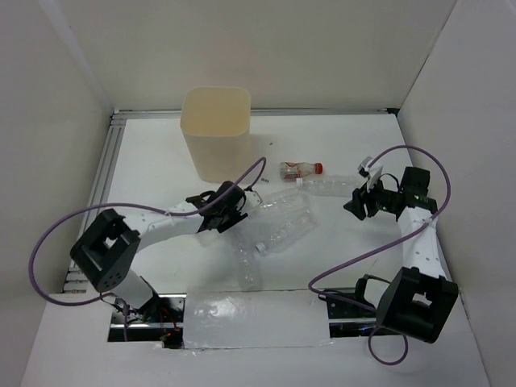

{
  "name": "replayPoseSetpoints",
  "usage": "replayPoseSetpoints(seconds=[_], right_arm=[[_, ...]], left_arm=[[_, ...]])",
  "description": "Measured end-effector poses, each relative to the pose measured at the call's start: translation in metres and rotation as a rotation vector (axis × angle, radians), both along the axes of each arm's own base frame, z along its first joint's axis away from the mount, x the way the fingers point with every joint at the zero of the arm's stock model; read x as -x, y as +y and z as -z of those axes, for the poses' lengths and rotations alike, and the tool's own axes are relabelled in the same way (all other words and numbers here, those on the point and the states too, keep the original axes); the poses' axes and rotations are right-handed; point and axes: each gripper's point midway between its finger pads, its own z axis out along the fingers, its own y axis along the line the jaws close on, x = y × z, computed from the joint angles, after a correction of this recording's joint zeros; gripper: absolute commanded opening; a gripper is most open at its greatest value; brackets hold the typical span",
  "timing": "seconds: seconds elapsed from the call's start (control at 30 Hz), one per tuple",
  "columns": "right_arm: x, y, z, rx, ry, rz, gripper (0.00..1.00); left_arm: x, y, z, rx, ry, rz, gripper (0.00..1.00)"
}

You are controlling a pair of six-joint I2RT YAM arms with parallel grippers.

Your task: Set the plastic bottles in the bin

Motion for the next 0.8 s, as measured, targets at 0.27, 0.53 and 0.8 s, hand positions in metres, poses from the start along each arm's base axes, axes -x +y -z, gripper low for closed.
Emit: replayPoseSetpoints(seconds=[0.27, 0.53, 0.8], right_arm=[[0.008, 0.007, 0.001, -0.011, 0.003, -0.048, 0.54], [0.010, 0.008, -0.004, 0.022, -0.037, -0.074, 1.00], [0.019, 0.014, -0.001, 0.006, 0.002, -0.105, 0.28]], left_arm=[[0.029, -0.028, -0.129, 0.258, -0.165, 0.027, 0.19], [0.024, -0.068, -0.291, 0.689, -0.471, 0.122, 0.28], [-0.067, -0.062, -0.404, 0.932, -0.799, -0.015, 0.31]])
